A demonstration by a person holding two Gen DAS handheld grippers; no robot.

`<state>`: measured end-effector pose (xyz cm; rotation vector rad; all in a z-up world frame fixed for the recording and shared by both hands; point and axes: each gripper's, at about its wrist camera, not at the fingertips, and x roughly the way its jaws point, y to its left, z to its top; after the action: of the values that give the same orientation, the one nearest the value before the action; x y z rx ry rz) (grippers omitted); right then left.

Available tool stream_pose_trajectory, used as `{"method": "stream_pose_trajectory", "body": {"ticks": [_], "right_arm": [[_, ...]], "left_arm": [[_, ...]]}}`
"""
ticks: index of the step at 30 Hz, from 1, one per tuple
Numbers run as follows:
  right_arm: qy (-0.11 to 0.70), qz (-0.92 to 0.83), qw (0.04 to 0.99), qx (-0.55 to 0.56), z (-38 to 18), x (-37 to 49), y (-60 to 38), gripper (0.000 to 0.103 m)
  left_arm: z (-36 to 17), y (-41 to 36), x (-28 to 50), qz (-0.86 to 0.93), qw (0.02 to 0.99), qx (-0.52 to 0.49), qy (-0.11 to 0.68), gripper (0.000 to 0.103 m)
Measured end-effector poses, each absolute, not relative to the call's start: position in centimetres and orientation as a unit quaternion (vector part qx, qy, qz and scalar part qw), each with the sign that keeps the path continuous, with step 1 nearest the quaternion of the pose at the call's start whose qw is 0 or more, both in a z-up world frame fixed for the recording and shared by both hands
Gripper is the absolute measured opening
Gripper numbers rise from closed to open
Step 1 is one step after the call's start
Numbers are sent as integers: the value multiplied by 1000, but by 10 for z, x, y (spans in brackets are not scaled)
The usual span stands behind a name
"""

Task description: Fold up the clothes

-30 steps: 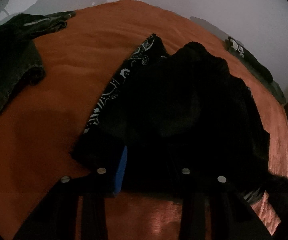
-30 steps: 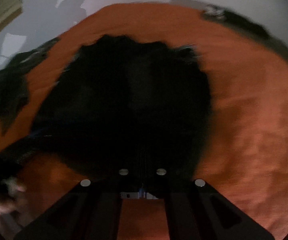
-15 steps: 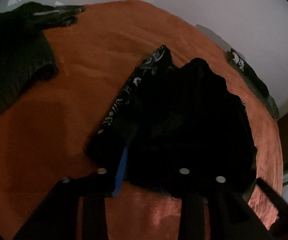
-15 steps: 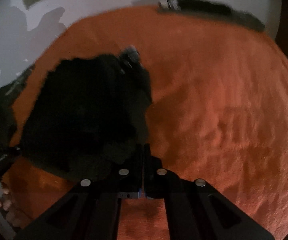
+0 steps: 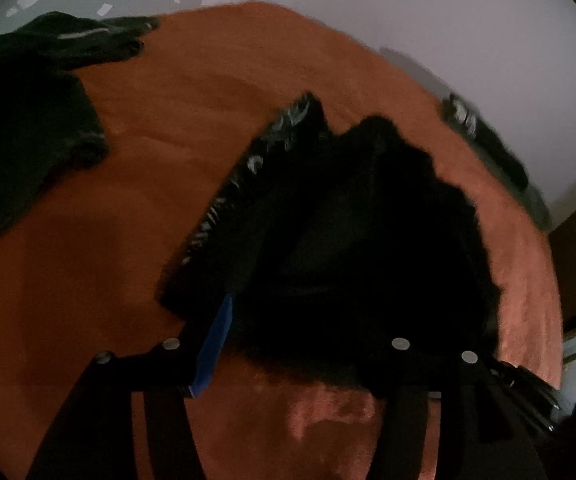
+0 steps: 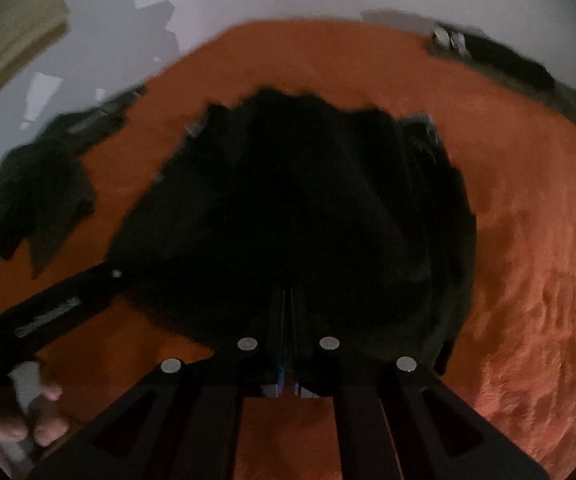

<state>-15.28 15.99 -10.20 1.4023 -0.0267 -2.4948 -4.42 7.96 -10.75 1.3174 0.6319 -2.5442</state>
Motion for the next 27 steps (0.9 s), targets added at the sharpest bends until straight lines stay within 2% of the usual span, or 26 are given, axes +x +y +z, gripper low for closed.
{"method": "stream_pose_trajectory", "body": {"ticks": [4,8,11,17,23,27], "right_arm": [[-26,-854,139,500,-116,-155,172,0],[3,-874,77,480,-113,-148,200,0],[-53,-861,82,498,-119,-152,233,0],[9,-871,86,484,-119,-148,218,0],[-34,-864,93,494,-122,-156,231,0],[-43,-864,91,493,-116,-155,232,0]], "left_arm": [[-120,81,-46,-864,109,453,192,55],[-120,69,-35,-863,107,442,220,51],[-119,68,-35,-862,122,444,214,40],[-121,63,-32,-859,170,441,197,40],[-122,37,-21,-844,172,435,262,41],[-100,37,-16,-853,175,413,266,41]]}}
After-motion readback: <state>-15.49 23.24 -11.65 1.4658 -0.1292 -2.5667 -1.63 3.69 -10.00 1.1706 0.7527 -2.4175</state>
